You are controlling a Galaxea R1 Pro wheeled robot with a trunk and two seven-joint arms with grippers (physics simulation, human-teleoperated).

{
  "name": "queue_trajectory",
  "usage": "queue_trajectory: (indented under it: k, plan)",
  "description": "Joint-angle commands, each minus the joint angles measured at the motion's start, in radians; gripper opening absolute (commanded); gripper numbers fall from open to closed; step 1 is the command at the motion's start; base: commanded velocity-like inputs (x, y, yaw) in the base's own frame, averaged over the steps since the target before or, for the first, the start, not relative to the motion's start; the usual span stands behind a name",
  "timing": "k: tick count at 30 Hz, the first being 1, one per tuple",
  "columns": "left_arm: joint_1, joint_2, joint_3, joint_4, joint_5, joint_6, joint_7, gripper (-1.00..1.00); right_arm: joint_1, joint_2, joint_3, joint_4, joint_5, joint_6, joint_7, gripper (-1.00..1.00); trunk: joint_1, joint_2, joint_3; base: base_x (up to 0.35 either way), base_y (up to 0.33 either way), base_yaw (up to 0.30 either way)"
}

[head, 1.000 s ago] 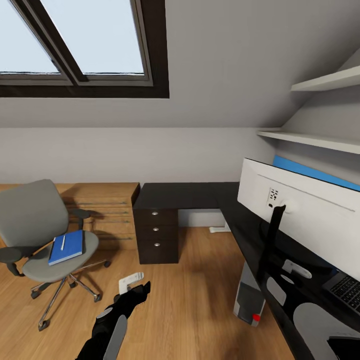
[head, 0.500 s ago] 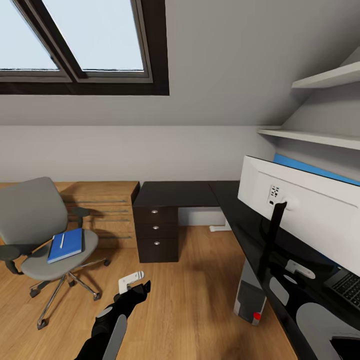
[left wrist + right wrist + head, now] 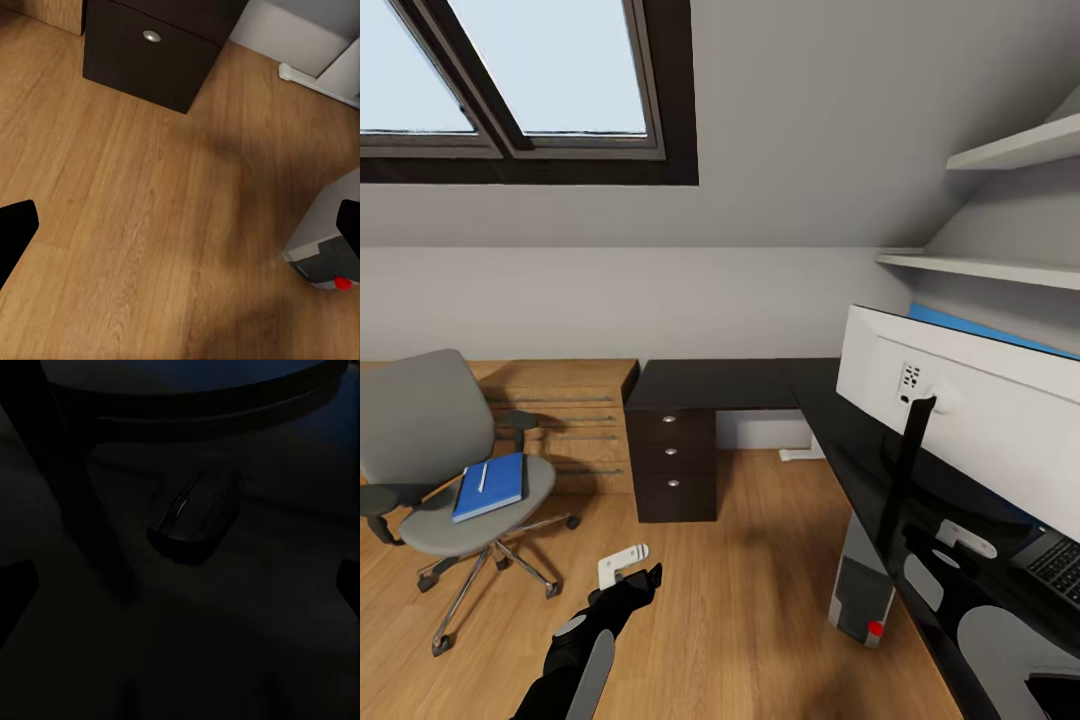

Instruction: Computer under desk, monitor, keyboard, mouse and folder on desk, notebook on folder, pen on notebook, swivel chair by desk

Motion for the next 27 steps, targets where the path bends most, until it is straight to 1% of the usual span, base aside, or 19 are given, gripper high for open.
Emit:
queue_trajectory:
  k: [1,27]
  plan:
    - [-0.001,0.0,-0.002,-0.001,0.011,0.003,0.009,1.0,0.0,-0.001,0.0,0.0,-0.009,-0.006,0.0,1.0,0.004,-0.008,-0.004,0.0,0.0,0.0]
    - [-0.001,0.0,-0.003,0.007,0.009,0.002,0.009,1.0,-0.001,-0.002,0.0,0.0,-0.012,-0.008,0.0,1.0,0.104,-0.19,-0.086,0.0,0.0,0.0]
